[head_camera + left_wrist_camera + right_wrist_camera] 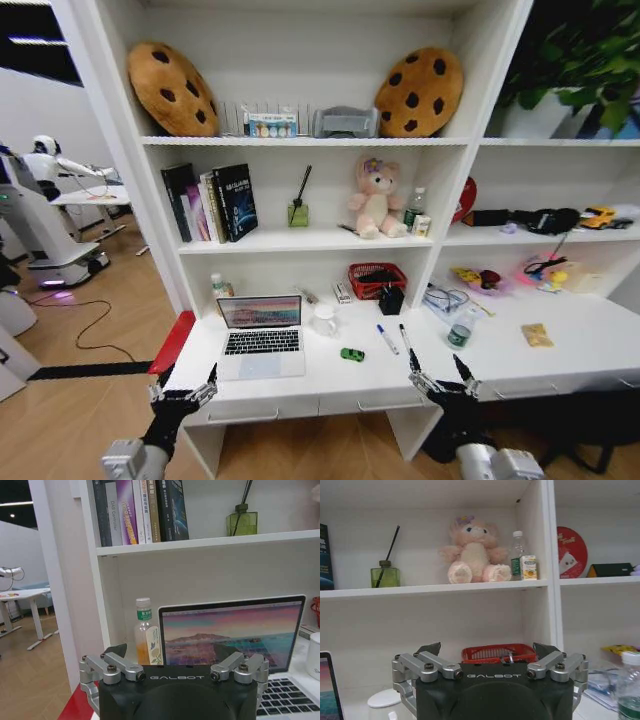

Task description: Organize the objects on the table.

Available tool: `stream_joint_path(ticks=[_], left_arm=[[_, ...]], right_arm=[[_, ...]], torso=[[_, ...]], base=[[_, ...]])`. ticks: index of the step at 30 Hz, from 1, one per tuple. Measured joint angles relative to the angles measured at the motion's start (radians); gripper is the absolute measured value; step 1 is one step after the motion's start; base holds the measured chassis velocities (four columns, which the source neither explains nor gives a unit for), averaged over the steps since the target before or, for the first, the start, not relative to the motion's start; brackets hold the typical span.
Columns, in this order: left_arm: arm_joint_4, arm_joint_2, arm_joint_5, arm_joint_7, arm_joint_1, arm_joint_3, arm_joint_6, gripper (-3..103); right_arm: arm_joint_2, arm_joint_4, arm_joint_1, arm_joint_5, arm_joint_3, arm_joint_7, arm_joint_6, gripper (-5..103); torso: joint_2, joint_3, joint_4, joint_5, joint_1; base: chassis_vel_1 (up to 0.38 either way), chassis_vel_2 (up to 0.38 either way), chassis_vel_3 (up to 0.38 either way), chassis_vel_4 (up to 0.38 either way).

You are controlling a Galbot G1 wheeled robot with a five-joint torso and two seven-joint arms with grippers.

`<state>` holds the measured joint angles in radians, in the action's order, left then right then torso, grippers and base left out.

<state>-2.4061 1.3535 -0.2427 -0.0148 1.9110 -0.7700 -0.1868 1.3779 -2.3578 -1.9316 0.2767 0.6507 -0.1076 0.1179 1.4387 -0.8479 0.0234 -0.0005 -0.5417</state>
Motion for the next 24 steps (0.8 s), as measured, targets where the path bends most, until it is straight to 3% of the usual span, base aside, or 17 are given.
stream_joint_path(ticks=[2,3,6,8,12,15,16,24], left_arm=[[0.002,-0.007,-0.002,0.0,-0.003,-0.005,0.001,97],[0.004,-0.015,-0.007,0.001,-0.007,-0.01,0.003,89],[0.01,-0.024,-0.014,0.011,-0.011,-0.016,0.007,83],[0.019,-0.028,-0.015,0.024,-0.014,-0.016,0.018,72],[0.024,-0.034,-0.015,0.029,-0.017,-0.016,0.027,61],[0.03,-0.044,-0.014,0.029,-0.037,-0.021,0.029,45],[0.03,-0.044,-0.014,0.029,-0.037,-0.021,0.029,45],[0.05,-0.082,-0.008,0.031,-0.053,-0.033,0.035,13]], right_arm=[[-0.001,0.0,-0.001,-0.002,-0.001,0.01,0.003,100],[-0.001,0.0,-0.002,-0.005,-0.001,0.021,0.006,100],[-0.002,0.001,-0.003,-0.016,-0.001,0.037,0.012,100],[-0.001,0.006,-0.005,-0.023,-0.001,0.046,0.019,100],[0.001,0.014,-0.004,-0.028,-0.002,0.051,0.026,100],[0.011,0.026,0.0,-0.04,-0.006,0.051,0.033,100],[0.011,0.026,0.0,-0.04,-0.006,0.051,0.033,100],[0.015,0.041,0.009,-0.043,-0.007,0.046,0.044,100]], torso=[[0.0,0.0,-0.0001,0.0001,0.0],[0.0,0.0,-0.0002,0.0004,0.0],[0.0,0.0,-0.0003,0.0004,0.001],[0.001,0.001,-0.0002,0.0004,0.003],[0.001,0.001,-0.0002,0.0004,0.003],[0.001,0.001,-0.0002,0.0004,0.003],[0.001,0.001,-0.0002,0.0004,0.003],[0.001,0.0,-0.0003,0.0003,0.001]], base=[[-0.142,0.17,0.09,-0.139],[-0.072,0.038,0.006,-0.016],[-0.024,0.013,0.002,-0.005],[0.048,-0.052,-0.059,0.039],[0.07,-0.091,-0.061,0.06],[0.038,-0.026,-0.02,0.003],[0.0,0.0,0.0,0.0],[0.0,0.0,0.0,0.0]])
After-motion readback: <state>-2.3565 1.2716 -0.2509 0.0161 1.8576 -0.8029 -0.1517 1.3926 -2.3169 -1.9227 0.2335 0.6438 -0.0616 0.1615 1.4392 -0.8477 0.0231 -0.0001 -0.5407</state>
